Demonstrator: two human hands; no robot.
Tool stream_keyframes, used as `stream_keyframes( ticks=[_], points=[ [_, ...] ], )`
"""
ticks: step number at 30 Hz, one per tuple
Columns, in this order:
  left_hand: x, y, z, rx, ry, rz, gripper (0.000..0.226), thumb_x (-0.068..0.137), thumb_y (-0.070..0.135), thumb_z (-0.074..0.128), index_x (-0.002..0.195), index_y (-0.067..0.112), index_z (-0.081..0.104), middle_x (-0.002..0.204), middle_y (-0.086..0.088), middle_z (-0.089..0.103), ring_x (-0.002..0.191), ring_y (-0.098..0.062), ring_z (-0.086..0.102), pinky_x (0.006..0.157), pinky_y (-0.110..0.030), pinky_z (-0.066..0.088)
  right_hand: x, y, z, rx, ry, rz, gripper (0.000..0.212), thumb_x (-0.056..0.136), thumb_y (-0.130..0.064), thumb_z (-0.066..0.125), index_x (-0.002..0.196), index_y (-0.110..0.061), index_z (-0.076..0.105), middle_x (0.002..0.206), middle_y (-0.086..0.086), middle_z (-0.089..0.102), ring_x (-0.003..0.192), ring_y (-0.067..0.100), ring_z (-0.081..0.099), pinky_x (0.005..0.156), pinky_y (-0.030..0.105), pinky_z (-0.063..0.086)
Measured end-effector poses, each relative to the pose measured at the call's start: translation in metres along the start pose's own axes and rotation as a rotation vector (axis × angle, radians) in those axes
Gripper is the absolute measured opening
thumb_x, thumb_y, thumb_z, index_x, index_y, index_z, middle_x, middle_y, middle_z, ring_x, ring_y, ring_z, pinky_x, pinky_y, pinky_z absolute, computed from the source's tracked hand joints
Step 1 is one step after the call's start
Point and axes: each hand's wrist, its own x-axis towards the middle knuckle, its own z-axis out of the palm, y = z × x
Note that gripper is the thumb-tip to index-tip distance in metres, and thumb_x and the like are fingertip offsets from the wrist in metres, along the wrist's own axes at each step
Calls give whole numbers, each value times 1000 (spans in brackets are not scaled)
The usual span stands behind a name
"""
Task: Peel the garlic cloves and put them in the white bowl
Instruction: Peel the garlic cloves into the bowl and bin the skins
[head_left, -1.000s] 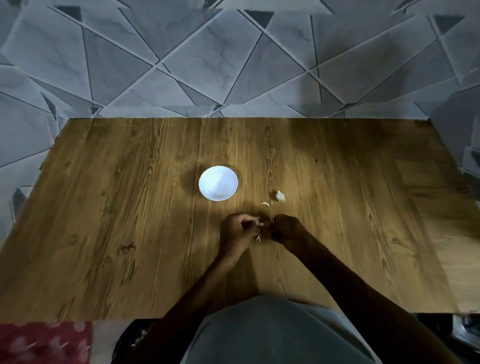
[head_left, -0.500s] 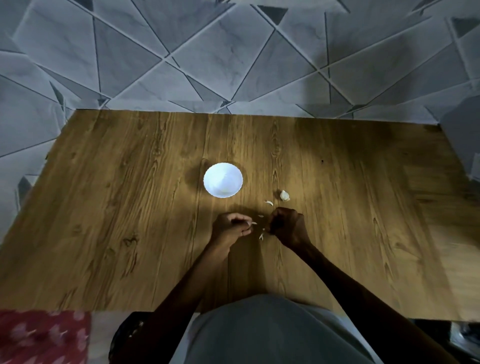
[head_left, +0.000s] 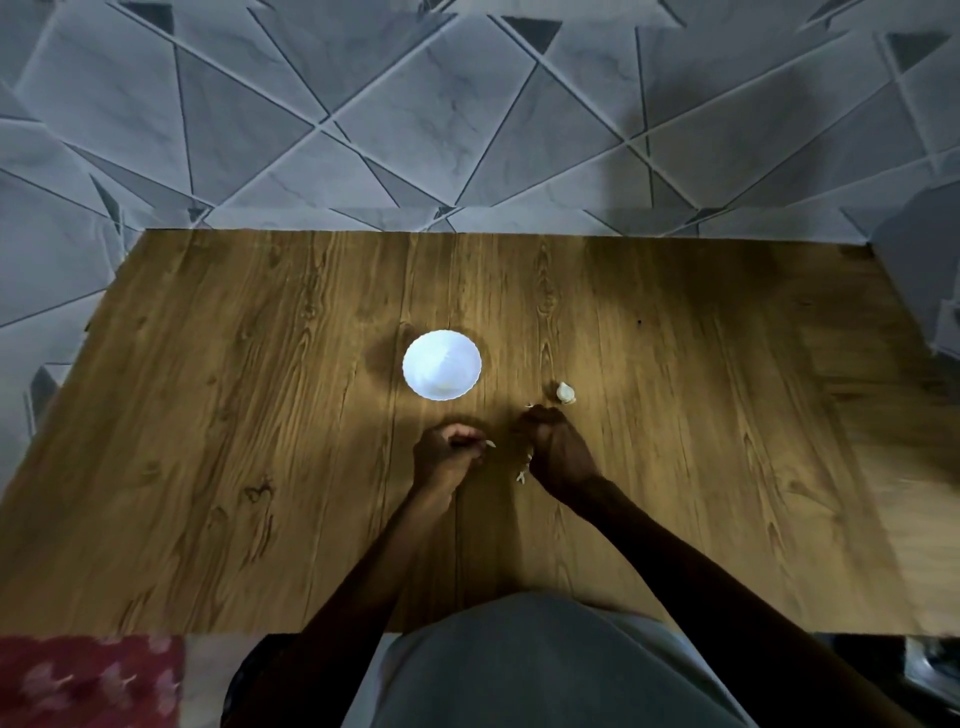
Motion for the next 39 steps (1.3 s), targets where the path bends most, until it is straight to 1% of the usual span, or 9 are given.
stream_keyframes(
  ticks=[3, 7, 12, 16, 21, 23, 28, 36, 39],
  points=[
    [7, 1, 4, 72, 30, 74, 14, 81, 5, 73, 88, 18, 75, 86, 2, 75, 80, -16, 71, 82, -34, 58, -3, -7, 1, -117, -14, -51, 27, 79, 9, 63, 106, 6, 66, 115, 22, 61, 104, 40, 60, 77, 46, 58],
    [11, 6, 14, 207, 116, 169, 9, 87, 5, 67, 88, 11, 74, 87, 6, 70, 81, -6, 61, 73, -5, 42, -18, -3, 8, -136, 14, -128, 24, 95, -8, 50, 108, 3, 67, 114, 18, 62, 96, 35, 62, 65, 42, 58],
    [10, 3, 21, 235, 167, 269, 5, 84, 6, 71, 82, 11, 70, 85, 2, 72, 78, -6, 62, 79, -14, 48, -39, 0, 8, -91, -56, -131, 30, 84, 8, 59, 111, -1, 66, 117, 16, 61, 100, 34, 60, 65, 42, 58],
    [4, -4, 16, 157, 201, 246, 11, 82, 8, 74, 88, 16, 68, 87, 7, 68, 83, -7, 63, 78, -13, 48, -44, 3, 7, -81, 7, 23, 30, 85, -1, 64, 114, -9, 68, 126, 12, 60, 110, 31, 58, 76, 39, 58],
    [-10, -21, 5, 123, 198, 195, 11, 88, 9, 67, 95, 15, 71, 92, 7, 69, 85, -6, 63, 67, -1, 42, -52, -14, 20, -115, 65, -19, 27, 83, -2, 72, 109, -9, 70, 115, 13, 65, 95, 31, 64, 55, 32, 55],
    [-14, -28, 4, 102, 182, 178, 12, 89, 10, 65, 98, 14, 72, 94, 4, 72, 86, -10, 66, 71, -9, 46, -52, -14, 23, -107, 69, -85, 17, 91, -4, 59, 103, -5, 70, 105, 14, 66, 84, 31, 65, 52, 35, 54],
    [-24, -36, 5, -47, 117, 120, 16, 89, 9, 64, 96, 20, 71, 90, 3, 73, 82, -17, 69, 74, -35, 56, -50, -6, 13, -51, 97, -281, 73, 107, -33, 6, 95, 1, 69, 95, 17, 68, 74, 31, 64, 53, 34, 54],
    [-38, -31, 8, -135, 117, 124, 20, 93, 9, 58, 91, 25, 69, 91, -1, 73, 81, -16, 69, 73, -36, 56, -30, 5, 21, -410, 11, -442, 16, 84, -7, 63, 98, -1, 67, 94, 15, 65, 82, 31, 61, 69, 37, 55],
    [-40, -26, 8, -154, 140, 117, 15, 96, 12, 56, 95, 16, 70, 86, -2, 73, 77, -17, 69, 74, -33, 55, -28, -9, 14, -35, 80, -144, 18, 76, -1, 74, 93, -3, 68, 92, 12, 68, 83, 25, 66, 70, 34, 57]
  ],
)
